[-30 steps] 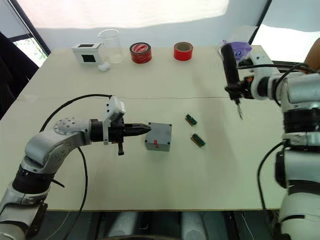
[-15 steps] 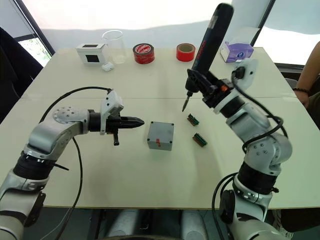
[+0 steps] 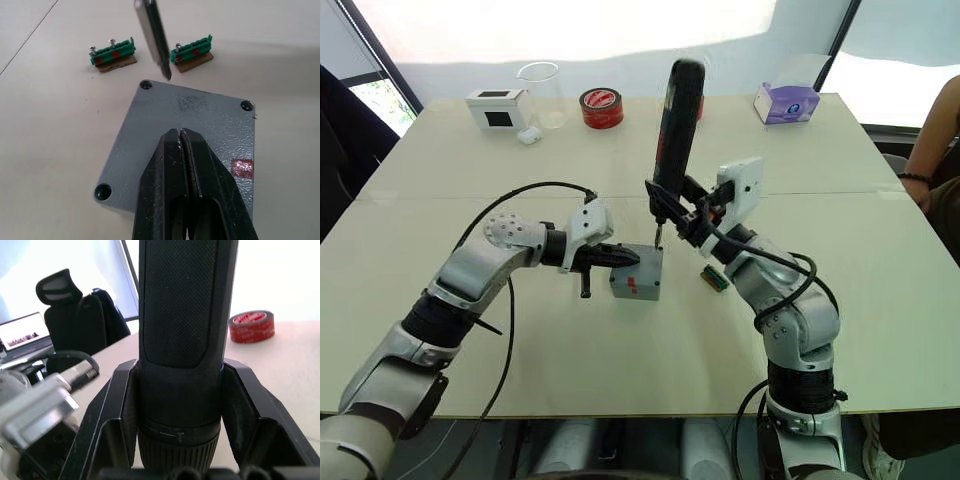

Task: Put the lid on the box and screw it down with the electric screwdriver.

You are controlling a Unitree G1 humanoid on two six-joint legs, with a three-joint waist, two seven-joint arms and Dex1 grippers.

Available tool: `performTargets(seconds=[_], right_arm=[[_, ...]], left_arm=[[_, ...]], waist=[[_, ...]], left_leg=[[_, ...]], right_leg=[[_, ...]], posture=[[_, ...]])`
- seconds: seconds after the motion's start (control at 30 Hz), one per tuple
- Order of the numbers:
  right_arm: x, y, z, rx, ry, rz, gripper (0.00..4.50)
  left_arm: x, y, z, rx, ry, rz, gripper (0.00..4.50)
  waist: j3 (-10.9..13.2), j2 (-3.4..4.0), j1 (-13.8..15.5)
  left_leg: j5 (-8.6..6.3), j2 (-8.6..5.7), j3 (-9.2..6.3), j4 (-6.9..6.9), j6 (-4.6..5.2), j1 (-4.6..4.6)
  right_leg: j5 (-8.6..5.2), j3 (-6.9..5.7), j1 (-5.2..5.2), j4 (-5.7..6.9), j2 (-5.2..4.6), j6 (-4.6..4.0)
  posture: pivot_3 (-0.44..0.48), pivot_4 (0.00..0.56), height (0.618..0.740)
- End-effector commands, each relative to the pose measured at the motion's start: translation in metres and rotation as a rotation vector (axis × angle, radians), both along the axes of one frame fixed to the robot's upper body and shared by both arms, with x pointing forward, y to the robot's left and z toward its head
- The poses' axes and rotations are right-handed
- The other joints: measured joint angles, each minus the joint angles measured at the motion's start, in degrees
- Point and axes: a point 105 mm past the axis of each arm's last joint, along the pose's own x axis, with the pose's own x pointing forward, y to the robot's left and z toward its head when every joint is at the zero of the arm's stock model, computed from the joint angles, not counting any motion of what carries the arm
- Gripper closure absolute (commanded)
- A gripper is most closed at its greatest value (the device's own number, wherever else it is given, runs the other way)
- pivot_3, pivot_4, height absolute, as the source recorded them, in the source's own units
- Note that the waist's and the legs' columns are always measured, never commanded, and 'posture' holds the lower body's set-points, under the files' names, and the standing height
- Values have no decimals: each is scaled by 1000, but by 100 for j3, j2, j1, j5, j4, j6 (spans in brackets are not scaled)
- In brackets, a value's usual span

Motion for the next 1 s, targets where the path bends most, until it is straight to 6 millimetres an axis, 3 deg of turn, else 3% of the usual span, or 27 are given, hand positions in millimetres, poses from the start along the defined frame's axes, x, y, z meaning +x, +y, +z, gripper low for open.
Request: performTargets(seconds=[0.03,0.47,0.87,1.0], right_arm=[[-5,2,21,23,-112,-3,2788],[4,-4,-1,-38,-115,-66,2788],[7,-2,-4,-12,-113,-74,2788],[7,0,-18,-82,-98,-74,2788]], left_arm=[[-1,-1,-2,2,6,-3,4500],[-3,2,-6,2,20,13,4500],[-6,2,-9,1,29,16,4500],[-5,3,-10,3,33,16,4500]], waist=[[0,0,4],[-1,0,5],[-2,0,6],[-2,0,5]], left_leg=[[0,0,-1,3,0,0],[-3,2,-6,26,4,7],[-3,2,-9,29,5,15],[-3,1,-9,29,5,16]], right_leg=[[0,0,0,0,0,0],[-1,-1,13,2,3,1],[-1,-2,24,4,3,1],[-1,-2,24,4,4,1]], posture=[[0,150,740],[0,150,740],[0,150,740],[0,150,740]])
